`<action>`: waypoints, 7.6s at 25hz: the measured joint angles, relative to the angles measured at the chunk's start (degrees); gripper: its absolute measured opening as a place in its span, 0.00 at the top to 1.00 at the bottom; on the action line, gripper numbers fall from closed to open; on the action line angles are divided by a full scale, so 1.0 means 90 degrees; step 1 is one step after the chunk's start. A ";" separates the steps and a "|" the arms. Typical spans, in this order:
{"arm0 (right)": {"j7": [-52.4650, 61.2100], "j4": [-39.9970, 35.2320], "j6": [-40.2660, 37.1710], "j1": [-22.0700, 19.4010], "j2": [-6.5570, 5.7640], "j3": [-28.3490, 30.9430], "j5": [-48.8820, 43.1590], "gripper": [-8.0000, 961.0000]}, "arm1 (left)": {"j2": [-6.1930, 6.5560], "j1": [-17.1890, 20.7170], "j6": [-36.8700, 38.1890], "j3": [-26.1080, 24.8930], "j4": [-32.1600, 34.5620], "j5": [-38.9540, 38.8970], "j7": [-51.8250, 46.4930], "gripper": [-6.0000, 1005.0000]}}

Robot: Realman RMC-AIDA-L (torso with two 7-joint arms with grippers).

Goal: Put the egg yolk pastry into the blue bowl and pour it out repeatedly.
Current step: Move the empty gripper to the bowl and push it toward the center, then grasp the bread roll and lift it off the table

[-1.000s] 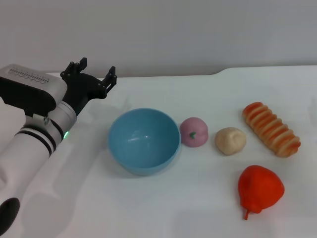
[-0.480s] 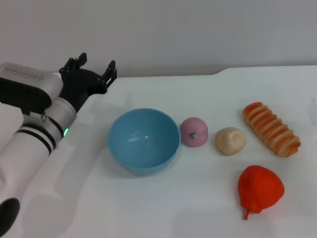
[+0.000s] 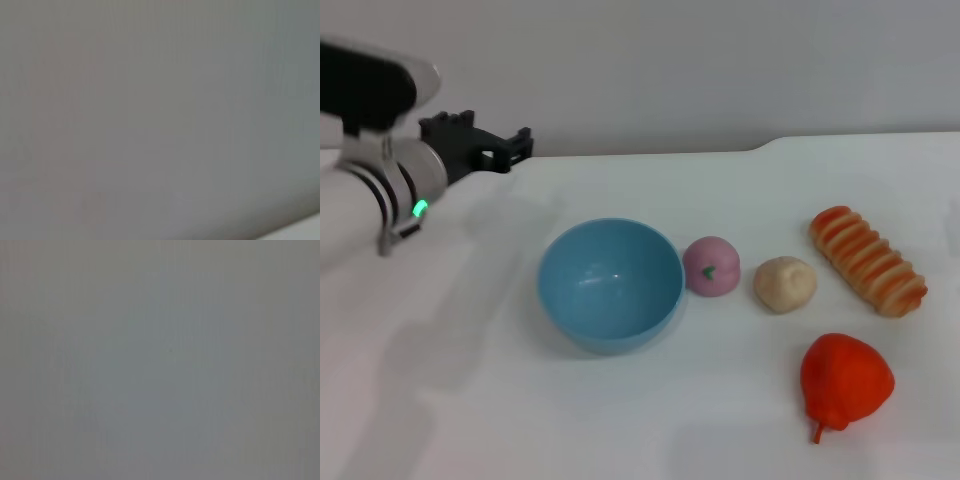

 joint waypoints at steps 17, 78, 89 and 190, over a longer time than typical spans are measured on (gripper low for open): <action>0.0000 0.0043 0.0001 0.0012 0.0003 0.0000 0.0004 0.45 | -0.0303 -0.0882 -0.5259 -0.2348 -0.1058 -0.0580 0.2513 0.27; -0.0059 -0.0010 0.0156 -0.0049 -0.0006 -0.0015 -0.0042 0.45 | -0.0356 -0.2217 -0.4642 -0.2573 0.2171 -0.1074 0.2126 0.27; -0.0059 -0.0009 0.0183 -0.0024 -0.0006 -0.0010 -0.0007 0.45 | -0.0387 -0.2255 -0.4736 -0.2335 0.2320 -0.1433 0.2087 0.27; 1.5785 -0.3938 0.0912 0.1936 -0.0120 -0.0498 -1.3526 0.49 | -0.0323 -0.3248 -0.4313 -0.2383 0.2019 -0.0448 0.2282 1.00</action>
